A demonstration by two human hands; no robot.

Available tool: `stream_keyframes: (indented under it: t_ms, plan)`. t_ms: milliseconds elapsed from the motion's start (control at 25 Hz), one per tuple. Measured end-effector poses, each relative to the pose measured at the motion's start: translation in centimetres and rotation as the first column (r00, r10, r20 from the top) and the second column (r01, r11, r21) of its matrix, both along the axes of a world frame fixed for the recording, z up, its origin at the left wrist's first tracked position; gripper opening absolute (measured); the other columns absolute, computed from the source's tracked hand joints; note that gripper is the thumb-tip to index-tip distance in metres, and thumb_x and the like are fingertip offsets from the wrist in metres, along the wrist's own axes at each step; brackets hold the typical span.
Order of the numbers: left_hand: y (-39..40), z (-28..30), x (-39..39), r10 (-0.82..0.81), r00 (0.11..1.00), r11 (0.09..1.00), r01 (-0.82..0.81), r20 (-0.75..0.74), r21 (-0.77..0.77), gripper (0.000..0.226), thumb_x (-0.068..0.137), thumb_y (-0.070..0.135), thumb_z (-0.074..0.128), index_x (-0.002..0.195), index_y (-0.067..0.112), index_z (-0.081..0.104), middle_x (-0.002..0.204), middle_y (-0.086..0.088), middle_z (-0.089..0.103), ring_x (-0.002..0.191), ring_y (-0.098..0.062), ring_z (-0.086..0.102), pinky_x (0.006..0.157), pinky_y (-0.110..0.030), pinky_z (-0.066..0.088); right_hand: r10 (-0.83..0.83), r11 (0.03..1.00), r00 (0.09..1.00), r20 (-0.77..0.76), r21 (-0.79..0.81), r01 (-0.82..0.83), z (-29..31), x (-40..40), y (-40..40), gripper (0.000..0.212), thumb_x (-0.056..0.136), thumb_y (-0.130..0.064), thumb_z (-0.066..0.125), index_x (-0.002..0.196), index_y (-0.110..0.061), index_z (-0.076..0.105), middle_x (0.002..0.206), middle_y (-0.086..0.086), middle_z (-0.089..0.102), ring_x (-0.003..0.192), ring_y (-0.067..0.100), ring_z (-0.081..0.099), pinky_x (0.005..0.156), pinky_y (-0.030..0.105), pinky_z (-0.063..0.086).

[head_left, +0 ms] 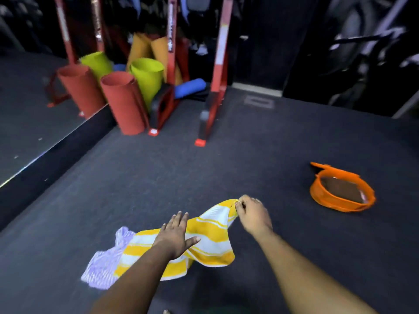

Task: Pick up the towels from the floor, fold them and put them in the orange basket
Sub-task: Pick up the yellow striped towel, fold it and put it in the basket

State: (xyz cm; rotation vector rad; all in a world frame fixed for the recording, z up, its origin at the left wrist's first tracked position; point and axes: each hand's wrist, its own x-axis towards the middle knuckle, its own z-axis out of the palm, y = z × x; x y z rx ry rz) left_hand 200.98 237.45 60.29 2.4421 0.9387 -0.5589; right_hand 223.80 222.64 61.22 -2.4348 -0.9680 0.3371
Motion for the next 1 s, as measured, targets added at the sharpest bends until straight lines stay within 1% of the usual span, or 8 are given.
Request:
stream_keyframes:
  t_ms: [120, 200, 360, 520, 600, 680, 880, 1000]
  plan:
    - [-5.6, 1.8, 8.1, -0.079, 0.994, 0.994, 0.073, 0.071, 0.08, 0.121, 0.068, 0.094, 0.01, 0.163, 0.02, -0.005, 0.171, -0.004, -0.008, 0.158, -0.022, -0.003, 0.125, -0.046, 0.011, -0.09, 0.994, 0.995, 0.037, 0.064, 0.087, 2.1, 6.2, -8.6, 0.019, 0.1, -0.034, 0.053, 0.083, -0.024, 0.051, 0.087, 0.001, 0.065, 0.094, 0.028, 0.059, 0.072, 0.038, 0.043]
    - [-10.4, 2.2, 13.3, -0.125, 0.989, 0.99, 0.119, 0.082, 0.073, 0.107, 0.083, 0.086, 0.025, 0.163, 0.02, -0.006, 0.171, -0.003, -0.009, 0.158, -0.021, -0.004, 0.126, -0.046, 0.011, -0.139, 0.989, 0.989, 0.043, 0.065, 0.136, 2.7, 10.7, -15.0, 0.02, 0.1, -0.035, 0.053, 0.082, -0.026, 0.049, 0.084, -0.002, 0.063, 0.092, 0.026, 0.058, 0.071, 0.038, 0.043]
    - [-19.2, 2.8, 22.0, -0.267, 0.959, 0.961, 0.258, 0.096, 0.096, 0.133, 0.054, 0.098, 0.002, 0.163, 0.022, -0.006, 0.171, -0.002, -0.01, 0.157, -0.02, -0.005, 0.126, -0.045, 0.01, -0.296, 0.95, 0.954, 0.038, 0.111, 0.29, 4.3, 18.2, -25.8, 0.017, 0.1, -0.035, 0.054, 0.085, -0.026, 0.054, 0.083, -0.006, 0.063, 0.092, 0.023, 0.059, 0.072, 0.039, 0.047]
    - [-25.8, 4.7, 31.2, -0.403, 0.908, 0.913, 0.39, 0.119, 0.117, 0.144, 0.044, 0.102, -0.01, 0.162, 0.021, -0.008, 0.17, -0.001, -0.012, 0.157, -0.019, -0.007, 0.127, -0.044, 0.008, -0.396, 0.913, 0.916, 0.057, 0.134, 0.386, 6.3, 23.9, -33.9, 0.017, 0.1, -0.035, 0.055, 0.084, -0.028, 0.053, 0.085, -0.005, 0.066, 0.09, 0.023, 0.059, 0.068, 0.036, 0.042]
    - [-28.5, 5.4, 35.4, -0.465, 0.878, 0.883, 0.45, 0.118, 0.131, 0.126, 0.064, 0.099, 0.005, 0.162, 0.021, -0.008, 0.17, -0.001, -0.013, 0.157, -0.018, -0.007, 0.127, -0.043, 0.007, -0.423, 0.903, 0.9, 0.103, 0.128, 0.409, 7.1, 26.3, -37.0, 0.017, 0.1, -0.034, 0.055, 0.084, -0.029, 0.051, 0.085, -0.004, 0.065, 0.09, 0.024, 0.059, 0.065, 0.035, 0.039]
    - [-30.5, 5.6, 39.3, -0.52, 0.847, 0.851, 0.501, 0.112, 0.158, 0.104, 0.088, 0.083, 0.03, 0.162, 0.021, -0.008, 0.17, -0.001, -0.013, 0.157, -0.019, -0.007, 0.127, -0.043, 0.007, -0.454, 0.89, 0.879, 0.143, 0.118, 0.44, 7.9, 28.8, -39.6, 0.015, 0.101, -0.034, 0.054, 0.089, -0.026, 0.056, 0.085, -0.003, 0.066, 0.09, 0.025, 0.059, 0.065, 0.036, 0.041]
    - [-34.5, 6.4, 50.3, -0.6, 0.78, 0.799, 0.576, 0.175, 0.173, 0.099, 0.093, 0.075, 0.04, 0.163, 0.021, -0.005, 0.171, -0.002, -0.01, 0.158, -0.019, -0.004, 0.127, -0.043, 0.01, -0.572, 0.82, 0.798, 0.192, 0.152, 0.551, 10.8, 36.7, -44.8, 0.011, 0.102, -0.033, 0.054, 0.097, -0.025, 0.06, 0.085, -0.004, 0.066, 0.089, 0.023, 0.061, 0.067, 0.037, 0.048]
    - [-37.1, 6.4, 57.0, -0.603, 0.756, 0.795, 0.595, 0.256, 0.115, 0.096, 0.093, 0.074, 0.044, 0.163, 0.023, 0.003, 0.171, -0.003, 0.002, 0.157, -0.023, 0.01, 0.123, -0.043, 0.024, -0.654, 0.756, 0.745, 0.134, 0.166, 0.634, 12.0, 41.5, -47.1, 0.01, 0.102, -0.035, 0.054, 0.095, -0.029, 0.056, 0.081, -0.006, 0.065, 0.079, 0.02, 0.062, 0.064, 0.039, 0.051]
